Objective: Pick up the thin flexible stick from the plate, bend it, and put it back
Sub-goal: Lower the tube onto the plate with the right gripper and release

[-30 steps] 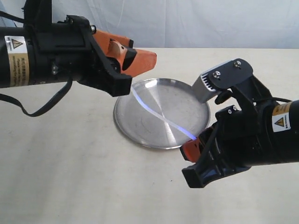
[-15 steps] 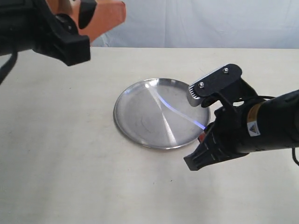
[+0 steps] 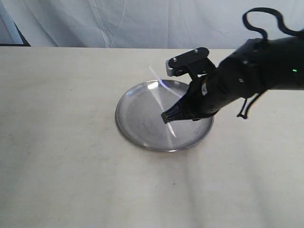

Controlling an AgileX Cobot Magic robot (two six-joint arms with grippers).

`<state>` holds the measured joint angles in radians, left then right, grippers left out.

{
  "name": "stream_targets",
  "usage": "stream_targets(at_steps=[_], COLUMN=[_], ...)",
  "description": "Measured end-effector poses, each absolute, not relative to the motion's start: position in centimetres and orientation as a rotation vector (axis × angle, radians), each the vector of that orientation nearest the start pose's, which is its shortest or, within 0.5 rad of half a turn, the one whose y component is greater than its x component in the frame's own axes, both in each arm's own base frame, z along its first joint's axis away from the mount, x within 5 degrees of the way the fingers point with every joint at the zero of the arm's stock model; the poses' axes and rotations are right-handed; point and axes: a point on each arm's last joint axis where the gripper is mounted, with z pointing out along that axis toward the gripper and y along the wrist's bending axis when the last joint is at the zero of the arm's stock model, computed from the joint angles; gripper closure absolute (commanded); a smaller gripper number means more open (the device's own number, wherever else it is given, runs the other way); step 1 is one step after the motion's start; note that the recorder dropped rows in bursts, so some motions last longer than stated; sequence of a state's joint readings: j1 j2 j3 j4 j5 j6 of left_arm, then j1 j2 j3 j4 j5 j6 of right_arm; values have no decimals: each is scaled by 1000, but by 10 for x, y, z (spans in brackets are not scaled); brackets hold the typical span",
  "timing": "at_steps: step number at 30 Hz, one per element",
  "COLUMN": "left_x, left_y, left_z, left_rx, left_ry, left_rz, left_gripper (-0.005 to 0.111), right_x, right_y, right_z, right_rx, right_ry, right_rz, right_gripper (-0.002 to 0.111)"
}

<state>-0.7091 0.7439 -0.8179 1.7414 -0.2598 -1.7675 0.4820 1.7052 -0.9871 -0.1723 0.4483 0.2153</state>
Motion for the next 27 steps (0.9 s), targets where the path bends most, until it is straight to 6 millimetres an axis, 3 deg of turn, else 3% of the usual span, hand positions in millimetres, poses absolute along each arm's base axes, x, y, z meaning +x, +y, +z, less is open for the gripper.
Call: stream_targets(at_steps=[7,12,18,27], left_x=[85,84,74,70], left_y=[-101,-93,-77,-71], left_z=[424,412,414,417], left_rx=[678,638,594,608], left_ry=[1264,1279,1220,1175], left_rz=[-761,-709,-632,-553], left_gripper=[106,106,106,107], right_x=[340,352,357,361], right_y=[169,173,175,175], right_z=[148,126,126,128], right_rx=[-556,-624,-652,-728], right_ry=[2694,2704,2643,2572], right_rz=[22,-37,-29,-64], right_gripper=[109,109,109,109])
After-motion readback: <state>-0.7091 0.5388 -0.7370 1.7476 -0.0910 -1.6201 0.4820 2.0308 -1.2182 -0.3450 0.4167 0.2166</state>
